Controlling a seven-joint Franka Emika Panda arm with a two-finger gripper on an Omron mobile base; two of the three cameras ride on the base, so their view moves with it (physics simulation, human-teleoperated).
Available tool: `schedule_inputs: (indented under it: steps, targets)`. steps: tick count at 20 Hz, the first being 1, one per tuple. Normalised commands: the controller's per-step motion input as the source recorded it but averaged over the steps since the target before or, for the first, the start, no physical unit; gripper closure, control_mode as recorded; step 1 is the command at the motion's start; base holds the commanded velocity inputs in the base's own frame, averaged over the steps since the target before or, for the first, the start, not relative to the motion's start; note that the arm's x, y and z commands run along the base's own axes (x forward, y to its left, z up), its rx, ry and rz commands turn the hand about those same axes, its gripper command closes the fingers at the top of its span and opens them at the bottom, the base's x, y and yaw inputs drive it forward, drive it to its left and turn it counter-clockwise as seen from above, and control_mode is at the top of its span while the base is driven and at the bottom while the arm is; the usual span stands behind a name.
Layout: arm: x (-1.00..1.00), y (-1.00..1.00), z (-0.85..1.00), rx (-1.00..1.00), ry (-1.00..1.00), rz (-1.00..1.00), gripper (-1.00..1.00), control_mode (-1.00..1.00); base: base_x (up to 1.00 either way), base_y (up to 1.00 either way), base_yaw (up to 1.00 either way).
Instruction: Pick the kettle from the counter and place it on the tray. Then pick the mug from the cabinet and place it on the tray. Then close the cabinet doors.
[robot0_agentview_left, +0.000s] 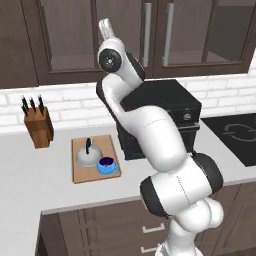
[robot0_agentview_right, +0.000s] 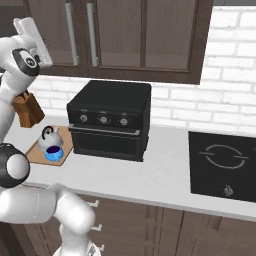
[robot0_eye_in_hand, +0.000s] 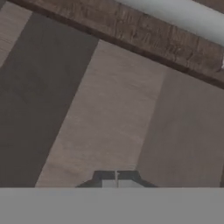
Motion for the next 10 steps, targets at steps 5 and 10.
schedule_inputs:
  steps: [5, 10]
  targets:
    - [1.0, -0.44, -0.04, 0.03, 0.06, 0.41, 1.0, -1.0, 0.0, 0.0, 0.0]
    - [0.88, -0.42, -0.05, 0.01, 0.25, 0.35, 1.0, -1.0, 0.0, 0.0, 0.0]
